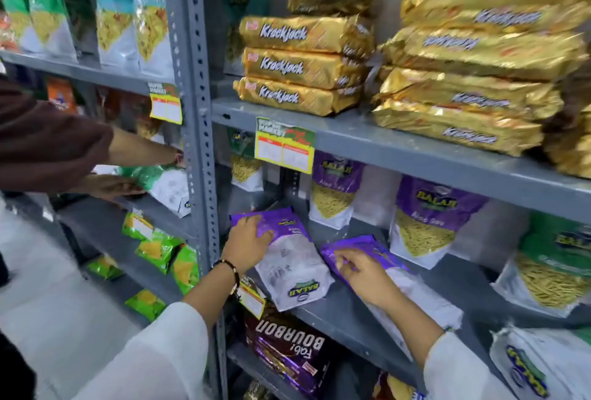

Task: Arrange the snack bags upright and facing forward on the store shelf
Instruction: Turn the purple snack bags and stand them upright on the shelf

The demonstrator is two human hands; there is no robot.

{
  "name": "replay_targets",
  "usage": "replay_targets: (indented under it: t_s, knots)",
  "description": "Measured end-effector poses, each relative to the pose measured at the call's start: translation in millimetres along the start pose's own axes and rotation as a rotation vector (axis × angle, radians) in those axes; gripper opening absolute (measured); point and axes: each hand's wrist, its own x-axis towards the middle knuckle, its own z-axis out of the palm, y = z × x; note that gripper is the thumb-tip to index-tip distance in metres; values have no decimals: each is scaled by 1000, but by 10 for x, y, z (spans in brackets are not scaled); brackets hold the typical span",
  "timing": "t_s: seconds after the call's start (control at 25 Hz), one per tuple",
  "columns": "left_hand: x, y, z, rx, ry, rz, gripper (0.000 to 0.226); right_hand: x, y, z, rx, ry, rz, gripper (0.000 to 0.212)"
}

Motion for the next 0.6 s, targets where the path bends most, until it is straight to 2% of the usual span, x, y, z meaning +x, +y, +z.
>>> replay_targets:
  t_s: [0.08,0.16,0.28,0.4,0.44,0.52,0.6]
  knots:
    - [240,-252,86,-105,-37,-191,49,278,77,186,7,-75,159,24]
    - [593,-618,271,-323,-48,-337,46,608,174,369,51,-93,286,32]
    - [1004,-928,521,-549,-46,-425,37,952,270,568,204,-92,414,41]
    - [1114,-917,529,-630,27,-505,53,1069,298,623,292,-94,531,33]
    - [1148,-951,538,-623,19,-532,51,1104,339,658,336,-85,558,33]
    - [1178,-910,525,-640,-15,-572,32,1132,332,673,368,-55,601,37]
    - [1218,-864,517,-809,-38,-526,4,1156,325,677,389,0,611,38]
